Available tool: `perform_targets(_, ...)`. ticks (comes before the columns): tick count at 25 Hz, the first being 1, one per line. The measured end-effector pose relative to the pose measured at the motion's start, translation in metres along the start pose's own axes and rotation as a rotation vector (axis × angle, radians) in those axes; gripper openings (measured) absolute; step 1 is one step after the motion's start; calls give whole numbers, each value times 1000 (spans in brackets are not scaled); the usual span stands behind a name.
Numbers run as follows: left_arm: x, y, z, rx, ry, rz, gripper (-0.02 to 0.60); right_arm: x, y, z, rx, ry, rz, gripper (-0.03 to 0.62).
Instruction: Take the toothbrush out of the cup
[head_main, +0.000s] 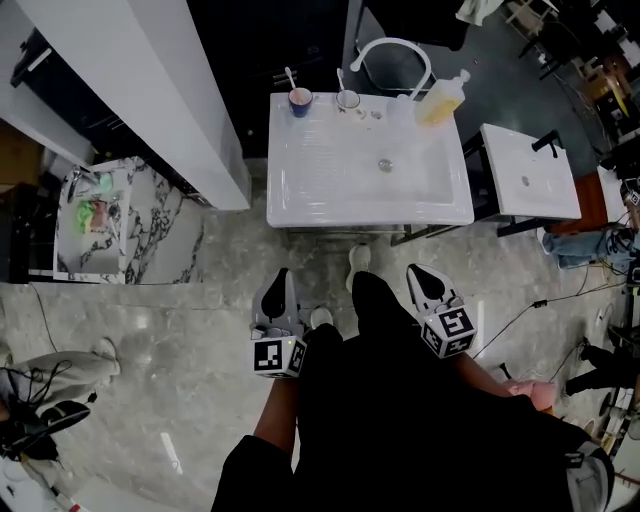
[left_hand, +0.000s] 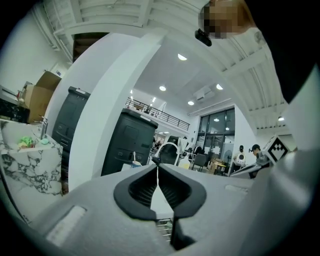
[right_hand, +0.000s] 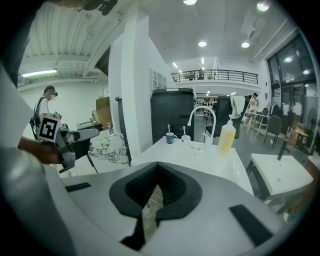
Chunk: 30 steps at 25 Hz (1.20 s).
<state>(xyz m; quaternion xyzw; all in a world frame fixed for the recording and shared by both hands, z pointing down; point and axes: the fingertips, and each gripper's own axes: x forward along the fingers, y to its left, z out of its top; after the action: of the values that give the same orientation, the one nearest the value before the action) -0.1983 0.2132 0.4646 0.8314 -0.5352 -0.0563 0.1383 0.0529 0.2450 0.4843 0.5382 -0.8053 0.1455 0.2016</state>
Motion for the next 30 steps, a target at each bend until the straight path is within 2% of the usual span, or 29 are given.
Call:
perform_targets(7,32,7,19,46,-37,51,21,43,-35,32,-6,-59,31,-3)
perform_targets(13,88,-5,20,130,-7,36,21,77,-73,41,27,-67,39,-2)
perform_targets(18,140,-5,25,106,7,43,21,110,-107,53,47,-53,45,-2)
perform_targets(25,199,-14,34,122,10,38,21,139,-159,70,73,-52,41,-2)
perform_targets(30,236,-18,24,108,63,42,21,160,-185,70,118,-46,76,-2)
